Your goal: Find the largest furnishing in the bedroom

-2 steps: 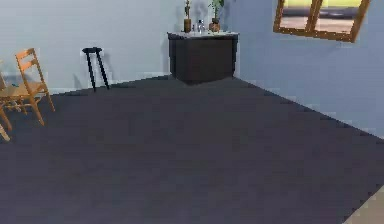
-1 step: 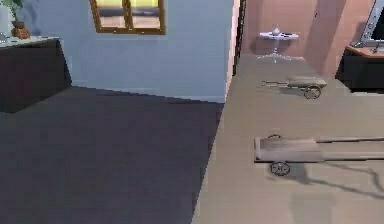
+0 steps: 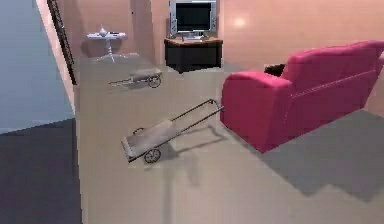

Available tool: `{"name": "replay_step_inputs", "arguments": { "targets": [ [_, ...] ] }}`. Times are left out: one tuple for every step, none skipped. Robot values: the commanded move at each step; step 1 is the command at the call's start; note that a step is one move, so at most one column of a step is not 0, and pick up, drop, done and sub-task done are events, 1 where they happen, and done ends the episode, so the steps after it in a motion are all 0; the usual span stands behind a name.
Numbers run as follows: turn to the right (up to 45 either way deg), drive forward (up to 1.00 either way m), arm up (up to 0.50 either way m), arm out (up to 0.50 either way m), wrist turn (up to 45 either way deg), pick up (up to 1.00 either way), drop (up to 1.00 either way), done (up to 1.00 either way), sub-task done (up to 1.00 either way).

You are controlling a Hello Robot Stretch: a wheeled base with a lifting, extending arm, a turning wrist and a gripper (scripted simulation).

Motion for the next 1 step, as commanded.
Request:
{"name": "replay_step_inputs", "arguments": {
  "targets": [
    [45.0, 0.0, 0.0, 0.0, 0.0, 0.0, 0.0, 0.0, 0.0]
  ]
}}
